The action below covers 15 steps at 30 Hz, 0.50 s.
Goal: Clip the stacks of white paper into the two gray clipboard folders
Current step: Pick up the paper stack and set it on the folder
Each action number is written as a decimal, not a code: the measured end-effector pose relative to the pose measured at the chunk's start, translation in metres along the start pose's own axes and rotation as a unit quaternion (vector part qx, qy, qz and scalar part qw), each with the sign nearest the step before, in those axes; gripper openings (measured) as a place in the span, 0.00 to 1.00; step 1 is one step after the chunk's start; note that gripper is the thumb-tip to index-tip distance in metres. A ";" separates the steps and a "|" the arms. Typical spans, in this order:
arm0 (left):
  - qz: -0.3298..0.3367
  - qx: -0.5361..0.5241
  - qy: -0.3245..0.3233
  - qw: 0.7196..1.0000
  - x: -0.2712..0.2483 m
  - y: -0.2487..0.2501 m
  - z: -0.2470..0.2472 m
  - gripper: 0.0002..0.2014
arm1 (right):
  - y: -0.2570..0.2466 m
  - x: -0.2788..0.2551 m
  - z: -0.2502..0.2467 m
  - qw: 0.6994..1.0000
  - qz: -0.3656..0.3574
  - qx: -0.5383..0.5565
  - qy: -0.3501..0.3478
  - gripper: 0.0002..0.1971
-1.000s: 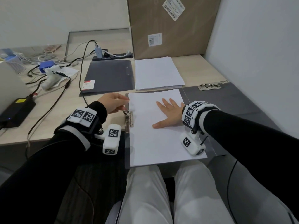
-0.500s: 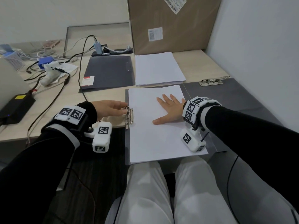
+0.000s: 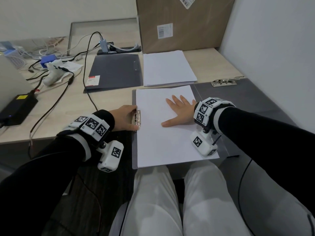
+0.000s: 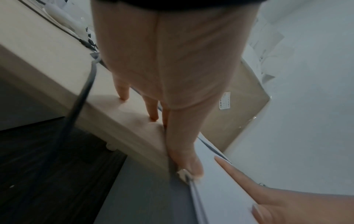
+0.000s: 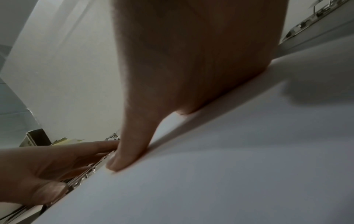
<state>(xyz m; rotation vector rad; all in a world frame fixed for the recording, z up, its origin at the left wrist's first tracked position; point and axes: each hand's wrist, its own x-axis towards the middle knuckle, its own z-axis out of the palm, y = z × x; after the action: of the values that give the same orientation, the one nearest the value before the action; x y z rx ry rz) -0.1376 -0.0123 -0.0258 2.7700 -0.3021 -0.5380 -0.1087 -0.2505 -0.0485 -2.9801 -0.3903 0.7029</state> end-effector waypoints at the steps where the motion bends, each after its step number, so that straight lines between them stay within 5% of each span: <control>1: 0.002 -0.008 0.001 1.000 -0.001 0.001 0.000 0.37 | 0.000 -0.001 0.000 1.000 0.000 0.003 0.000 0.58; 8: -0.020 -0.020 -0.045 0.999 0.002 -0.010 -0.007 0.45 | -0.002 -0.003 -0.003 0.999 0.008 0.037 0.000 0.49; 12: -0.024 -0.049 -0.002 0.999 0.010 -0.004 -0.018 0.29 | -0.006 -0.002 -0.018 0.993 0.011 0.115 0.021 0.30; 15: -0.052 -0.110 0.084 0.989 0.027 0.004 -0.032 0.22 | 0.006 -0.001 -0.044 0.986 -0.012 0.162 0.042 0.28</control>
<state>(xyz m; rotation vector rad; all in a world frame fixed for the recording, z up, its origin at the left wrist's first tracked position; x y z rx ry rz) -0.1016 -0.0147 -0.0053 2.6041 -0.0549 -0.3370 -0.0884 -0.2561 -0.0091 -2.6828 -0.2754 0.5724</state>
